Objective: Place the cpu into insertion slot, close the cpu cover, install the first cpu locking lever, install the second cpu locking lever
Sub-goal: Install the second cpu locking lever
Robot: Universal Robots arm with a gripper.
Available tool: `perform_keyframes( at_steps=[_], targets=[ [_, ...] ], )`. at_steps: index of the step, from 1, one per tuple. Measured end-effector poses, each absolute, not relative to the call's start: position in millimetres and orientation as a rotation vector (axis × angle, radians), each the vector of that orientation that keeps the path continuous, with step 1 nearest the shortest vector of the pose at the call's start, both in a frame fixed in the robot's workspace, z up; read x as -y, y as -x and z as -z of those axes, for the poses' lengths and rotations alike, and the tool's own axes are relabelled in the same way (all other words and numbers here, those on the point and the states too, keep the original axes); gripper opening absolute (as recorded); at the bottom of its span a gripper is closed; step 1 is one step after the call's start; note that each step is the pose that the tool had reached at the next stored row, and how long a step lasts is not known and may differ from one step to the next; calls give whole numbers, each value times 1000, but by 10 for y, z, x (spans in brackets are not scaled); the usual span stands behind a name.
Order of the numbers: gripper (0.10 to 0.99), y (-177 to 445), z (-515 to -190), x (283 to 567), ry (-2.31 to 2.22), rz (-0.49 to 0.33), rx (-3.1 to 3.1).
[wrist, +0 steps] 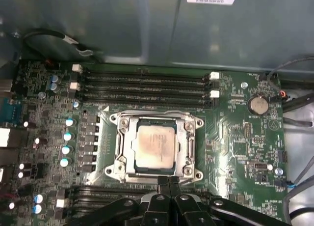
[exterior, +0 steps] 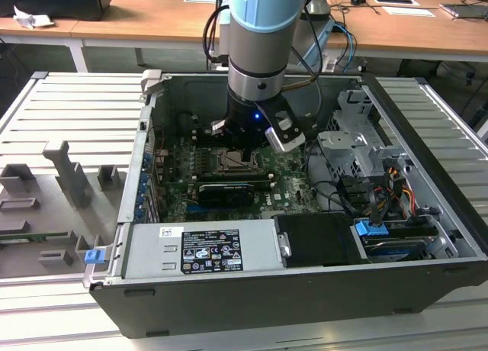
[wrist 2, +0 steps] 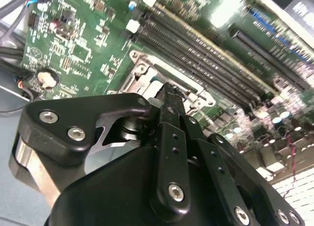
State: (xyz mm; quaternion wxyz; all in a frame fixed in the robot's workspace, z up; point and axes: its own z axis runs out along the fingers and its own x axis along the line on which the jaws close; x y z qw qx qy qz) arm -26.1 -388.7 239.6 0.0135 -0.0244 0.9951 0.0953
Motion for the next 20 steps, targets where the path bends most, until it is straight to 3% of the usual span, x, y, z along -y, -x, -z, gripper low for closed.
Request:
perform_keyframes(
  at_steps=[20],
  targets=[
    [106,543,-2298,3959,124,-336,-3096]
  ],
)
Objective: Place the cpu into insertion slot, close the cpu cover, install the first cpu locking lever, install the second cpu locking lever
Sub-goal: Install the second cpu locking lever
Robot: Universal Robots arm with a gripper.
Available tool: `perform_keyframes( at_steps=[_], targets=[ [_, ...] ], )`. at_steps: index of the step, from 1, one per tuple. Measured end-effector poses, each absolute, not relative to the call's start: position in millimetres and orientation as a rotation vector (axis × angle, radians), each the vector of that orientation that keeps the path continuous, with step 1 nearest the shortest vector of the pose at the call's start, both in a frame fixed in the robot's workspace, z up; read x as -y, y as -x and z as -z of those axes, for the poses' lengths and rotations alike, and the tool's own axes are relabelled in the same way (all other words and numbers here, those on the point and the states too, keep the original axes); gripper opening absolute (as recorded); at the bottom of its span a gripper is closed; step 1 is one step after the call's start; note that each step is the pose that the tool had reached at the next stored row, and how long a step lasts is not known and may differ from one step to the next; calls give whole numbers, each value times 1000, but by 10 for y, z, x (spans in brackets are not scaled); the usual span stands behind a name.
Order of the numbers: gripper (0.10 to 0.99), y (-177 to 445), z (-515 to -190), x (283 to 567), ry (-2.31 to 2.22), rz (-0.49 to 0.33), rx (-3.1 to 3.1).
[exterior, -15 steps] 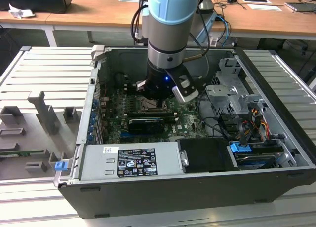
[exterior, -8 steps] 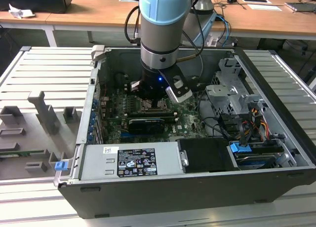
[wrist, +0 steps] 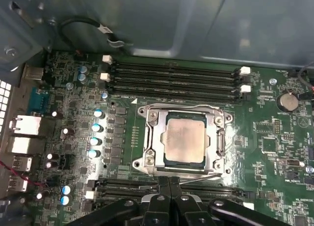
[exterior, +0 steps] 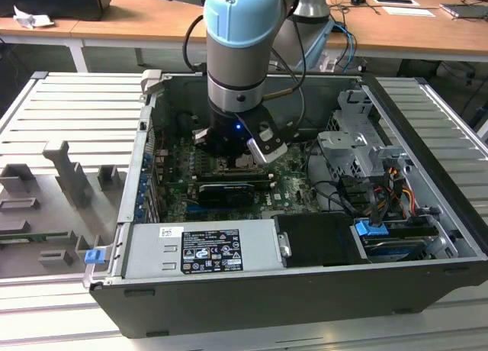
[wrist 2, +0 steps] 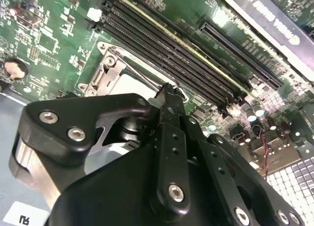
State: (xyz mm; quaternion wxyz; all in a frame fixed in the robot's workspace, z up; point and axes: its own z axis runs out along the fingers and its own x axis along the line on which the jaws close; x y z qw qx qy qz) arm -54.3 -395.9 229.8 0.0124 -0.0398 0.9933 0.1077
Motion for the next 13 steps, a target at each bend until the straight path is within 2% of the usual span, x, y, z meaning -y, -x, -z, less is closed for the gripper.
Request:
perform_keyframes(
  at_steps=[9,13],
  targets=[
    [106,636,-2175,3963,129,-378,-3090],
    [106,698,-2154,4017,129,-421,-3083]
  ],
)
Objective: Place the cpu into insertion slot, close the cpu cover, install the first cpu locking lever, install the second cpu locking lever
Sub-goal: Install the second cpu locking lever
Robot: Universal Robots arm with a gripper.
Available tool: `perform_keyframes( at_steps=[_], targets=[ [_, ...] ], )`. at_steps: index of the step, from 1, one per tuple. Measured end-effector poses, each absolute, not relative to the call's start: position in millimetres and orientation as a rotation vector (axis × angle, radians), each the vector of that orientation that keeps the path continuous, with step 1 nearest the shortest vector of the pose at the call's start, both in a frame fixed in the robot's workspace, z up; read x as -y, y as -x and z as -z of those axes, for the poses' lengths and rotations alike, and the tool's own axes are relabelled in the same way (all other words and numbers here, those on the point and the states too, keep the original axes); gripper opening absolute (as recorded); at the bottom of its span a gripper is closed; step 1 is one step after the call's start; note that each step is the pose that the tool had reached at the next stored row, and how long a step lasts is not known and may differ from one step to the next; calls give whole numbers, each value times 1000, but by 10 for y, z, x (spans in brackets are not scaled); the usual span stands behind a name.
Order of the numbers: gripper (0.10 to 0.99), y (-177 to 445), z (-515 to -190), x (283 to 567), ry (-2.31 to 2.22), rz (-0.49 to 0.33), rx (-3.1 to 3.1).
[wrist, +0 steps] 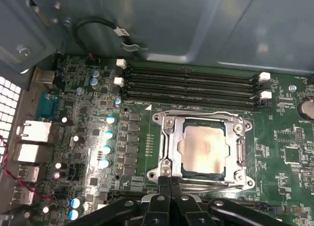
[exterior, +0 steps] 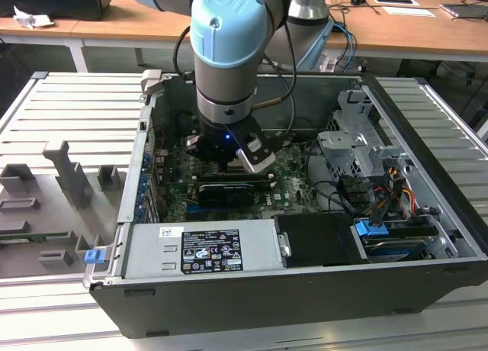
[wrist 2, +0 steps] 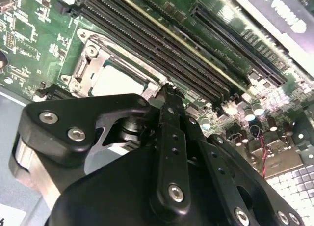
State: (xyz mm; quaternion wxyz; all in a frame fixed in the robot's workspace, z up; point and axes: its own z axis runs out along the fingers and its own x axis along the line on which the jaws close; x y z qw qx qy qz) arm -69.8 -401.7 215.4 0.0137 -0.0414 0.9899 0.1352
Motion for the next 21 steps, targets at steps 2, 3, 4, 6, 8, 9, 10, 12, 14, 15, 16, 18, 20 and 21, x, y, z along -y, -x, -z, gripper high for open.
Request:
perform_keyframes(
  at_steps=[2,3,4,6,8,9,10,12,14,15,16,18,20,21],
  targets=[
    [106,706,-2150,4057,128,-430,-3081],
    [106,709,-2150,4076,128,-438,-3080],
    [106,711,-2150,4084,128,-449,-3078],
    [106,736,-2144,4091,128,-465,-3075],
    [106,762,-2099,4095,130,-472,-3074],
    [106,763,-2078,4096,130,-473,-3074],
    [106,763,-2044,4096,131,-475,-3074],
    [106,767,-2019,4097,131,-485,-3072],
    [106,780,-1997,4097,133,-513,-3067],
    [106,784,-1980,4096,133,-525,-3064],
    [106,795,-1959,4097,134,-530,-3063],
    [106,809,-1940,4097,136,-549,-3059],
    [106,819,-1918,4096,137,-559,-3057],
    [106,825,-1912,4096,137,-560,-3057]
  ],
)
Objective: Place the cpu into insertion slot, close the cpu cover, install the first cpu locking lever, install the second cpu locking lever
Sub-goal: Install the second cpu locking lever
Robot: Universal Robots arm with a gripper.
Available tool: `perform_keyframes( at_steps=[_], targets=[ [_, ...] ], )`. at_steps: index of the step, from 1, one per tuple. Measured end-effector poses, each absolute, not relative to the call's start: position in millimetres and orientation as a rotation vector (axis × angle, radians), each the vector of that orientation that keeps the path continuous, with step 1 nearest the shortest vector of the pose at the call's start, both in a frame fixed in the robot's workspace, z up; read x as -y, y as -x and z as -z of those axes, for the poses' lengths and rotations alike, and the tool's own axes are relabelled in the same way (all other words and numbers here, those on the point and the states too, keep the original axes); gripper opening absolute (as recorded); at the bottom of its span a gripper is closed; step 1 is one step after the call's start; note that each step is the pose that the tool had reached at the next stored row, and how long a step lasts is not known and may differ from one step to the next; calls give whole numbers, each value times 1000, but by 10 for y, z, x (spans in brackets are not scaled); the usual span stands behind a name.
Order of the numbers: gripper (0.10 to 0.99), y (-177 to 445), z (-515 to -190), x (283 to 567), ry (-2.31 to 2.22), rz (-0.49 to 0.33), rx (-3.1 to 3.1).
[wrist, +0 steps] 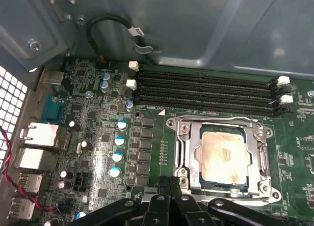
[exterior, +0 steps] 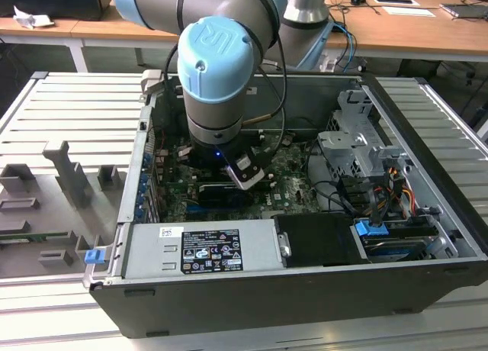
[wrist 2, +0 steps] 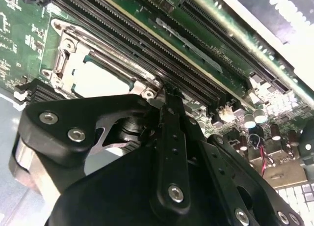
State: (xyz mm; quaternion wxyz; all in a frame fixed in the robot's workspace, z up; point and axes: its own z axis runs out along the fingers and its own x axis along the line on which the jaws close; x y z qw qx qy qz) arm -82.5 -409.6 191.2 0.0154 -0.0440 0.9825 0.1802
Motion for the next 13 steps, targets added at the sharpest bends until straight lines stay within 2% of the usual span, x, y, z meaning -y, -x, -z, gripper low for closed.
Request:
perform_keyframes(
  at_steps=[13],
  targets=[
    [106,836,-2120,4094,137,-567,-3055]
  ],
)
